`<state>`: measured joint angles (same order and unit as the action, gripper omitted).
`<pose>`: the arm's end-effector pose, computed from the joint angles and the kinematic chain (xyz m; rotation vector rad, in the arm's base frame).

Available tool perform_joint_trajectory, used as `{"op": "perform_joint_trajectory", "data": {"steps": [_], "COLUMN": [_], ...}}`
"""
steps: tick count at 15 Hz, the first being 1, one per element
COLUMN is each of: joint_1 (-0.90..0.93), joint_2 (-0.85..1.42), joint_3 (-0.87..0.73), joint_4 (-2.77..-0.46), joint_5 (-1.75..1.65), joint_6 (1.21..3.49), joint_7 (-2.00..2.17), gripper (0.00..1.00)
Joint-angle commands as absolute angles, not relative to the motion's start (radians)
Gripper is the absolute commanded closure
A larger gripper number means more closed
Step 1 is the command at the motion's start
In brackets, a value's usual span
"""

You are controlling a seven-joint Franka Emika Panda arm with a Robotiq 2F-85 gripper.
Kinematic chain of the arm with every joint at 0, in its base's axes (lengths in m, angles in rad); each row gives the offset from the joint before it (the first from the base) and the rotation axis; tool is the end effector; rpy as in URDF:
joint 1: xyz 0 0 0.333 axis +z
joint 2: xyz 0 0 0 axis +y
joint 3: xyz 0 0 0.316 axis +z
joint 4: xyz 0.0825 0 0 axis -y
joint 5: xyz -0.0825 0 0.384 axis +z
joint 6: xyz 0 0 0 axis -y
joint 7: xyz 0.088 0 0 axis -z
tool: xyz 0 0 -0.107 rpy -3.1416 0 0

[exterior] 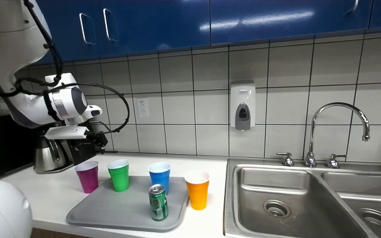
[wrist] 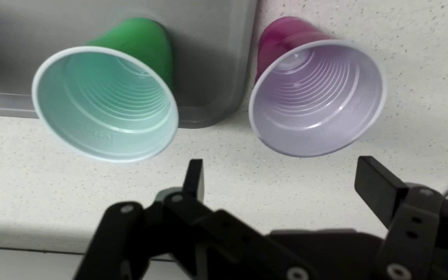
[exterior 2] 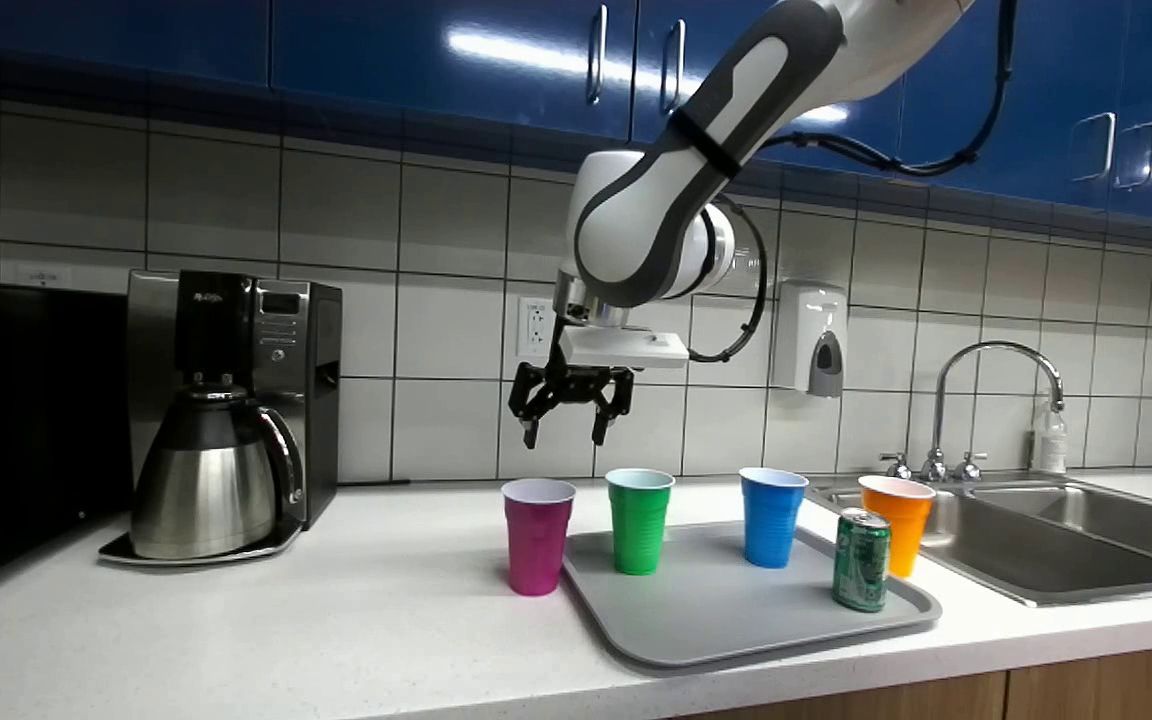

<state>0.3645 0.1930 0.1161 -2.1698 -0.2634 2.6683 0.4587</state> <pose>0.5162 0.2763 0.3366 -3.0576 -0.3570 -0.5184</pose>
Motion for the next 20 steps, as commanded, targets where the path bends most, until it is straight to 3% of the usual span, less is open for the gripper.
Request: {"op": "perform_joint_trajectory", "data": {"steps": [1, 20], "joint_1": [0.387, 0.423], "joint_2": [0.186, 0.289], "joint_3": [0.124, 0.159], "joint_4": [-2.167, -2.121], "joint_5": [-0.315, -0.288], "joint_6": [2.654, 2.65], "joint_7": [0.525, 0.412], "gripper": [0.0, 0.0]}}
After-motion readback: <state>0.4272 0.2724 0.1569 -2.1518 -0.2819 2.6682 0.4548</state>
